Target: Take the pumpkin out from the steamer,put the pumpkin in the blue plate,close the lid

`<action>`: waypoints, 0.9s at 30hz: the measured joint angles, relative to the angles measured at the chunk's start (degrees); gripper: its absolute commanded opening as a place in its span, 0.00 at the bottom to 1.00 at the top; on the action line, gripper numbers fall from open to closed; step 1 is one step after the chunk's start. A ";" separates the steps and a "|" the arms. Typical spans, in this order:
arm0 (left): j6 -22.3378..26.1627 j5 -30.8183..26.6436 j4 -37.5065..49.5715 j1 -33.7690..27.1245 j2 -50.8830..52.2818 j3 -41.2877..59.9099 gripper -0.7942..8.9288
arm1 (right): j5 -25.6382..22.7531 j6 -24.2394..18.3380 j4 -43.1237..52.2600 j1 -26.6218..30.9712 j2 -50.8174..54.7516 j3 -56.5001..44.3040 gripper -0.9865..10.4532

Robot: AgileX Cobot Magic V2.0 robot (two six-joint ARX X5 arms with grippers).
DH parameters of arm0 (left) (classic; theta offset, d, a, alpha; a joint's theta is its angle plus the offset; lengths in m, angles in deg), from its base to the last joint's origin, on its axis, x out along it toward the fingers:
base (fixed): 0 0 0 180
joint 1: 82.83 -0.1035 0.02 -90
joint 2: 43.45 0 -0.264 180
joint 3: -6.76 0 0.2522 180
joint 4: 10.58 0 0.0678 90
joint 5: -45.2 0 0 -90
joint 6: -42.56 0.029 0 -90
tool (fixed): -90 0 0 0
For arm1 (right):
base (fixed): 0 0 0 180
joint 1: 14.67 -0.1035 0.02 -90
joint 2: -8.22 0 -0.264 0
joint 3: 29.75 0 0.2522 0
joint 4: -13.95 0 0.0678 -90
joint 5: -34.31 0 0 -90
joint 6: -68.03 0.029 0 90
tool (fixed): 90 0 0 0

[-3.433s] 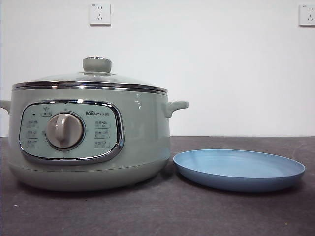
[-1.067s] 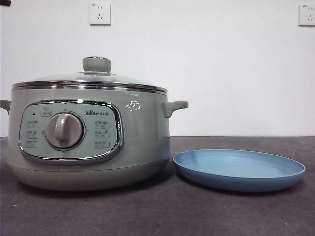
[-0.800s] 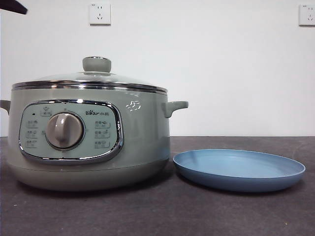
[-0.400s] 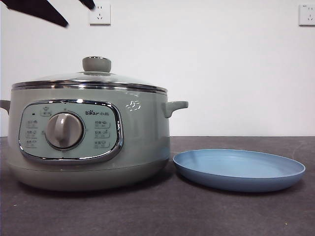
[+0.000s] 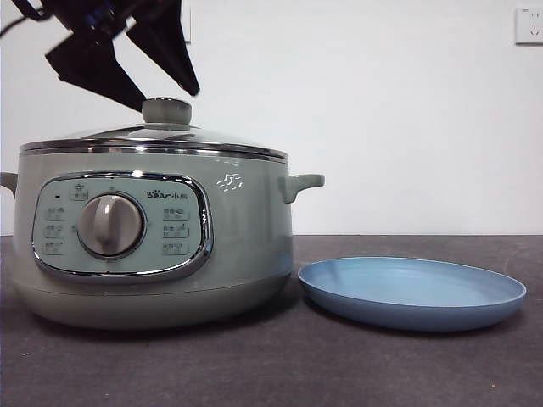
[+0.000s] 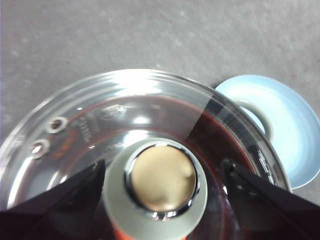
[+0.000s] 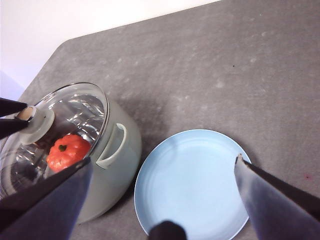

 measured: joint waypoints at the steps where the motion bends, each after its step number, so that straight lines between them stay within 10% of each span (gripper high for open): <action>1: 0.04 -0.11 0.04 0.15 -0.37 0.00 0.48 | 0.00 0.00 0.00 0.00 0.00 0.00 0.50; 13: 0.59 -1.27 0.20 0.37 -1.68 0.00 0.46 | 0.00 0.00 -0.13 0.00 -0.04 0.00 0.50; 19: 1.40 -1.16 0.15 0.37 -1.68 0.00 0.08 | 0.00 0.00 -0.31 0.00 -0.04 0.00 0.50; 27: 2.01 -1.25 0.15 0.48 -1.68 0.00 0.07 | 0.00 0.00 -0.37 0.00 -0.04 0.00 0.50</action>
